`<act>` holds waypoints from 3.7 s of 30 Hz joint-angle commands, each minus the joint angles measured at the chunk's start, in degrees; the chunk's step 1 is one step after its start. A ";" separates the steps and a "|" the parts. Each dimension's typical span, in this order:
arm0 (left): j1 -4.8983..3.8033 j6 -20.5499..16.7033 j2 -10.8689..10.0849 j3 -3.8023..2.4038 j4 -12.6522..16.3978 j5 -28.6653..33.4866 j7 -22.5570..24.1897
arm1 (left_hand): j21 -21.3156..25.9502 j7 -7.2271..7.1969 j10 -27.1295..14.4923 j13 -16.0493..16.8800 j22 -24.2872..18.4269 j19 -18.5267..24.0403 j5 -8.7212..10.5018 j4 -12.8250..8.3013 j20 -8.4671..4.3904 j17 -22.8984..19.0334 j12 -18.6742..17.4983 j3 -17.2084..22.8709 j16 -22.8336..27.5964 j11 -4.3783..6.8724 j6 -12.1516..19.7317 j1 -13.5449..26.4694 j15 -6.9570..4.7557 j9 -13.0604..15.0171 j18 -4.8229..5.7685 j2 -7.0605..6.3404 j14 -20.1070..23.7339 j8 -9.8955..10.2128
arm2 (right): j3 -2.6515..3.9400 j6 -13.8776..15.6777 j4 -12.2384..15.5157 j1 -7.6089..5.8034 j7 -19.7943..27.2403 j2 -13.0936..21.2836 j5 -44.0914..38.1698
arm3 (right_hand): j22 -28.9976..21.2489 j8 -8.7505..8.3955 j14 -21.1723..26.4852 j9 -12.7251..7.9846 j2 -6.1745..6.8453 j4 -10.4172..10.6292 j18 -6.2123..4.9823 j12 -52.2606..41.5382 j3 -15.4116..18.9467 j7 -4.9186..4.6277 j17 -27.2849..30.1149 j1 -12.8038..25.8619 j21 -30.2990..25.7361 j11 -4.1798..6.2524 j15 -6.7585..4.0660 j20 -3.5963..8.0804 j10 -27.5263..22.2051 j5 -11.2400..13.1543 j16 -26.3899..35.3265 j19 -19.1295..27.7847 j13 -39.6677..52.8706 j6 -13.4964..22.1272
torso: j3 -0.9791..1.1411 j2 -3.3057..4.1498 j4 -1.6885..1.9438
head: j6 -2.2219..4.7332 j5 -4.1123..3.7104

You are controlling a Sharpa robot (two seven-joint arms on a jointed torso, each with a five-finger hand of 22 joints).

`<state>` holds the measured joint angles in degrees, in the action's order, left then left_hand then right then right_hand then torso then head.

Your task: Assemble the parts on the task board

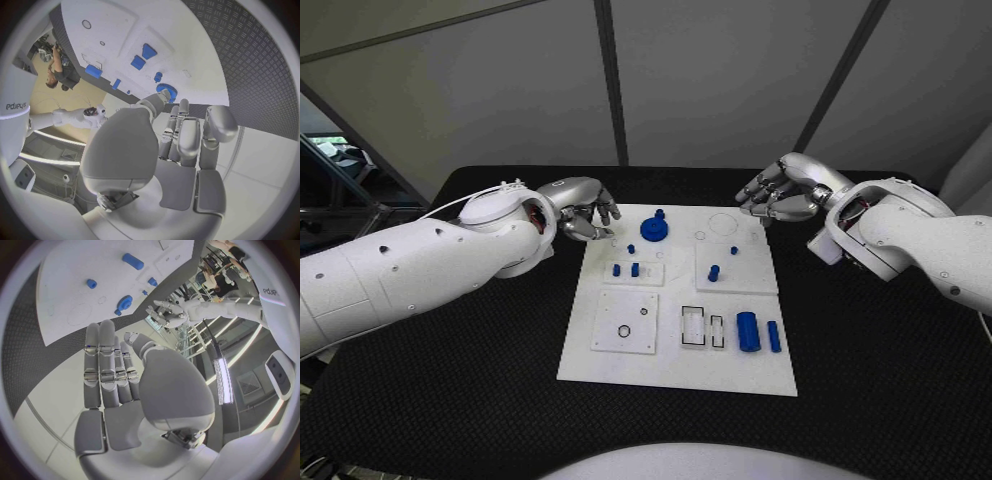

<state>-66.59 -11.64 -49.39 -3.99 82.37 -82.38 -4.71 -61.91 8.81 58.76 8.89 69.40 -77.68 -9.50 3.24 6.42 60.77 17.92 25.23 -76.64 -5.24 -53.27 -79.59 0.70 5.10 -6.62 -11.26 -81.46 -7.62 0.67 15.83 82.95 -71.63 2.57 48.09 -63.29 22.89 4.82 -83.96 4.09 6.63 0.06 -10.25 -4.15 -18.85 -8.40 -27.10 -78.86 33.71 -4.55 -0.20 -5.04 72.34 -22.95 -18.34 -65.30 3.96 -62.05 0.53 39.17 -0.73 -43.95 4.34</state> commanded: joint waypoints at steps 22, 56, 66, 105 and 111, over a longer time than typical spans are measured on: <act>-0.04 -5.61 -5.55 -0.12 4.65 62.54 21.13 | 26.95 0.92 0.15 0.84 -17.97 13.32 -0.03 -1.79 0.14 -30.63 2.84 1.51 22.05 -0.55 -2.91 -1.12 0.38 0.07 -3.88 1.70 15.47 -2.02 | -1.31 -5.94 2.66 2.66 -11.02 -1.78 -38.28 | 15.09 -1.17 -2.74 -0.24 3.02 0.94 0.86 0.49 -5.30 -0.22 -21.96 1.83 16.34 -0.38 0.14 -0.02 -4.82 7.81 -31.80 -1.36 -0.22 0.80 | -0.03 0.05 -0.12 | 1.14 -3.12; -0.03 -5.75 -5.21 -0.11 4.97 63.88 22.50 | 27.30 1.07 -0.13 0.95 -18.15 13.42 -0.04 -1.97 0.15 -30.97 3.20 1.46 22.38 -0.64 -2.96 -1.24 0.45 0.05 -3.88 2.11 15.68 -2.12 | -1.76 -8.58 -0.11 4.29 -11.24 -5.08 -39.61 | 34.24 0.43 -2.82 0.57 1.04 -0.46 3.58 -1.73 -8.75 0.31 -36.96 0.07 32.77 0.53 -0.64 -0.20 -1.25 7.65 -50.12 -7.73 0.62 -2.46 | 0.00 0.09 -0.05 | 0.94 -2.68; -0.03 -5.72 -5.17 -0.11 4.81 63.88 22.27 | 27.40 1.16 -0.30 0.97 -18.20 13.43 -0.03 -2.01 0.16 -31.06 3.27 1.40 22.45 -0.71 -2.85 -1.22 0.48 0.01 -3.87 2.17 15.70 -2.10 | -1.76 -5.57 0.48 4.36 -12.59 -4.81 -41.38 | 38.31 1.70 -2.71 1.51 -1.41 -2.66 4.20 -2.82 -10.89 1.22 -38.30 -2.06 36.20 1.60 -1.53 0.73 1.82 10.24 -52.07 -9.02 1.71 -5.24 | 0.05 0.07 -0.10 | 0.85 -2.72; -0.03 -4.87 -2.70 -0.10 1.95 63.88 21.29 | 27.73 1.44 -1.19 1.02 -18.38 13.40 -0.03 -2.15 0.27 -31.38 3.50 1.13 22.60 -0.98 -2.29 -1.05 0.69 -0.16 -3.83 2.31 15.75 -1.92 | -0.13 1.80 18.20 4.34 -10.95 -2.56 -36.44 | 40.48 1.30 -2.60 1.81 -0.72 -3.25 4.51 -1.95 -12.09 1.02 -38.95 -0.56 38.08 1.38 -1.33 0.60 1.53 9.38 -53.33 -9.26 2.12 -5.04 | -0.54 -1.15 0.20 | -0.02 0.54; -0.04 -4.39 -0.39 -0.02 -0.11 63.89 21.34 | 27.78 1.46 -1.31 1.03 -18.40 13.40 -0.03 -2.20 0.29 -31.42 3.55 1.10 22.62 -1.00 -2.21 -1.07 0.70 -0.18 -3.83 2.31 15.77 -1.90 | -1.78 0.71 18.13 5.64 -10.25 -6.27 -36.23 | 40.48 1.29 -2.60 1.81 -0.73 -3.25 4.51 -1.94 -12.10 1.02 -38.95 -0.55 38.08 1.38 -1.33 0.59 1.52 9.35 -53.34 -9.25 2.13 -5.03 | -0.90 -1.55 0.85 | -0.75 2.39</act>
<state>-66.57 -17.00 -50.06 -4.01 82.65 -18.67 16.41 -34.31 10.13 57.96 9.87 51.09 -64.47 -9.50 1.33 6.68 29.44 21.07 26.47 -54.26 -6.18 -55.57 -80.91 1.24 4.99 -10.69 -9.41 -66.04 -9.41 -0.95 16.91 101.20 -66.39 -8.80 42.28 -100.41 63.29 6.23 -84.04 5.85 5.88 -3.29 -6.65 -6.31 -30.59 -6.90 -66.05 -79.90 71.62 -3.67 -1.34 -4.50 73.22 -13.42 -71.55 -74.24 6.13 -67.03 -0.14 37.87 -0.18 -44.36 6.14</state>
